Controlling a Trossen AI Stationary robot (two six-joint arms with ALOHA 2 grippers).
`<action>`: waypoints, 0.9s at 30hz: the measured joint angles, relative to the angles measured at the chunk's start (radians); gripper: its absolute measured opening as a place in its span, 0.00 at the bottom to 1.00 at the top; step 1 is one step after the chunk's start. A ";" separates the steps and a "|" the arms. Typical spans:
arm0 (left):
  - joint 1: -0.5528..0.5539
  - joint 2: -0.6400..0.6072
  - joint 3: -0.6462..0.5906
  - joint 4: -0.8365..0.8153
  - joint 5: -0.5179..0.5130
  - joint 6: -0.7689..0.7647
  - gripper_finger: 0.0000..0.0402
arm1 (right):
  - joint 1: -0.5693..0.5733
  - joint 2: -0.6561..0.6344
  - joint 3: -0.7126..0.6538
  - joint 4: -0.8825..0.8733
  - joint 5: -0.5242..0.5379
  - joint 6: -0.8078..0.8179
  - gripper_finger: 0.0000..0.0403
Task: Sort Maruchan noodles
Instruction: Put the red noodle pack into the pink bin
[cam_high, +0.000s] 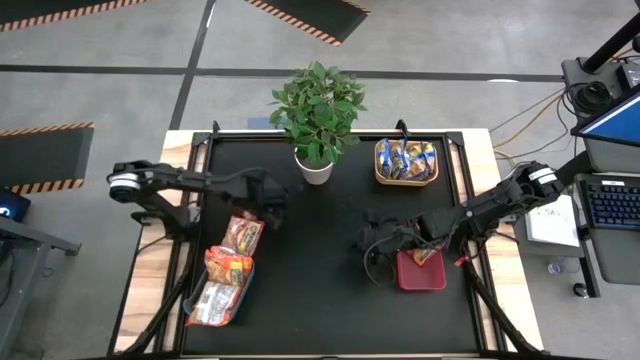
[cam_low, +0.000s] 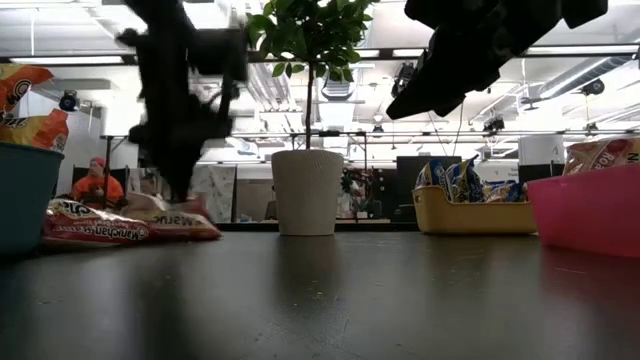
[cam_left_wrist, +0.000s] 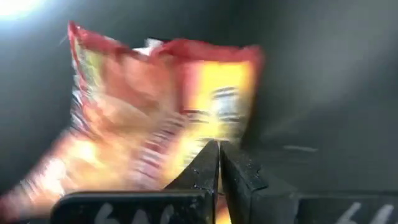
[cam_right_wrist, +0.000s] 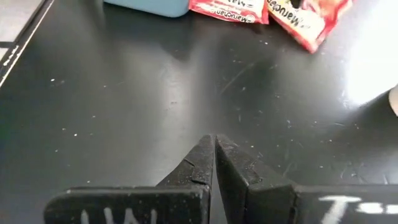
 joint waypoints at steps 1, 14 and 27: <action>-0.038 -0.006 0.030 0.012 0.007 0.026 0.00 | -0.005 0.000 0.000 0.000 0.000 0.000 0.02; -0.492 -0.014 0.161 0.405 -0.004 0.702 0.00 | -0.077 0.018 0.000 0.155 0.000 0.001 0.02; -0.488 -0.271 -0.083 0.653 -0.056 0.912 0.00 | -0.106 0.234 0.182 0.285 0.122 -0.138 0.02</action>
